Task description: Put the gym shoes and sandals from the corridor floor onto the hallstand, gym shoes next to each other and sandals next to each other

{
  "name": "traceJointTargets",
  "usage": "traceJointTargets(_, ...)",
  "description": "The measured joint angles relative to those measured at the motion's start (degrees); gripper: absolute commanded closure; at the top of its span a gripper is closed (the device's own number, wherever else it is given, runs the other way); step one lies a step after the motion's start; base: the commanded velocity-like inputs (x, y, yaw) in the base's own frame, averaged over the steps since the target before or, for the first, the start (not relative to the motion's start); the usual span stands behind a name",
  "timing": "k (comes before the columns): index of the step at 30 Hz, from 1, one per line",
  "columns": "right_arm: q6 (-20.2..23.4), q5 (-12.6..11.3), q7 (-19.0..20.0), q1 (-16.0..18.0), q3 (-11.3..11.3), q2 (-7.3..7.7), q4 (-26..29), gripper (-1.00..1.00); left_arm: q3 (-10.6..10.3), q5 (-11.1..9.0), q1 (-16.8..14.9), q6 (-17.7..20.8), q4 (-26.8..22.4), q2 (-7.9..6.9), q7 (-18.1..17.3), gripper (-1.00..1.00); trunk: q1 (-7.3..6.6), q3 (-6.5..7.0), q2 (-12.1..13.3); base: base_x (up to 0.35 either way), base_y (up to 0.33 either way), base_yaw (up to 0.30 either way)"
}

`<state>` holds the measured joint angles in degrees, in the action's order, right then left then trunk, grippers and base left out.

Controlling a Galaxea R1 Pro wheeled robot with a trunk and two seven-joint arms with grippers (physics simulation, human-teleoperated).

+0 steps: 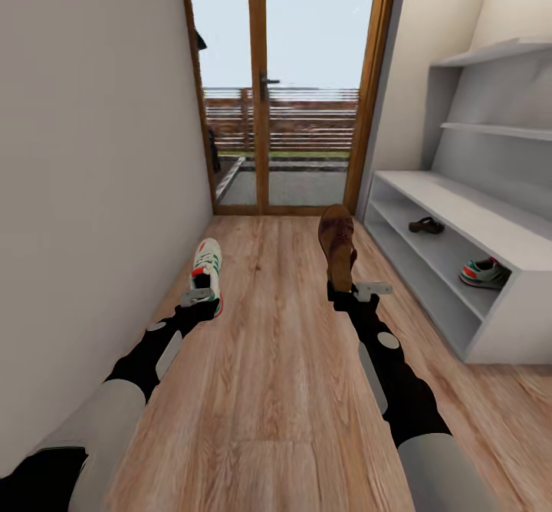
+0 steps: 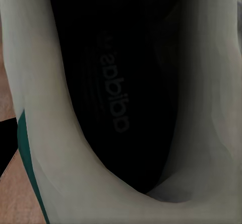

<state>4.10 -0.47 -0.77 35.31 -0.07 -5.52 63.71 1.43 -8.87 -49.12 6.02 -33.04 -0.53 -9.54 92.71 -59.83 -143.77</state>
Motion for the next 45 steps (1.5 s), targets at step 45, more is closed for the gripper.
traceJointTargets(45,-0.06,-0.24,0.0,-0.01,-0.17,0.01,0.22,1.0,0.0,0.0,-0.01,-0.01,0.01,0.02,0.0,1.0,0.0,0.23,0.0,0.327,0.041,-0.039)
